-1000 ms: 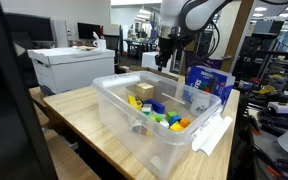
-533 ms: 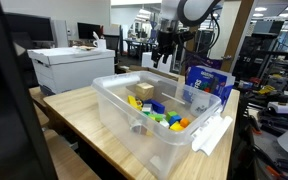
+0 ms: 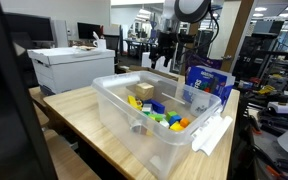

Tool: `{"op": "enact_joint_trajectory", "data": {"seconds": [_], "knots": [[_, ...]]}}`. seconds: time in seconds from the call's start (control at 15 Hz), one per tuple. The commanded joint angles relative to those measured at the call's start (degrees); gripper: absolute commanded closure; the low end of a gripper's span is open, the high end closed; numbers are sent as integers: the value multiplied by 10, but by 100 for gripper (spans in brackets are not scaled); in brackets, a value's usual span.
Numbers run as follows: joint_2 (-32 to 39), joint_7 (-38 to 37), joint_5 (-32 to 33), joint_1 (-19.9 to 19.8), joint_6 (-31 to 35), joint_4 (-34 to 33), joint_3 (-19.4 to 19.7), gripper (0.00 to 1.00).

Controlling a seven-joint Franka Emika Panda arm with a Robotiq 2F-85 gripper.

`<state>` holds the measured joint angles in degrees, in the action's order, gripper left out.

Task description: Set the box upright, then open it

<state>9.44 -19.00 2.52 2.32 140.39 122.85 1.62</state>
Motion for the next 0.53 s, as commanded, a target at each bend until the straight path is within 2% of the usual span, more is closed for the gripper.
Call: {"op": "enact_joint_trajectory", "data": {"seconds": [0.0, 0.47], "knots": [[-3, 54, -85, -14, 21, 14, -14, 0], [2, 128, -170, -18, 65, 35, -24, 0]]}}
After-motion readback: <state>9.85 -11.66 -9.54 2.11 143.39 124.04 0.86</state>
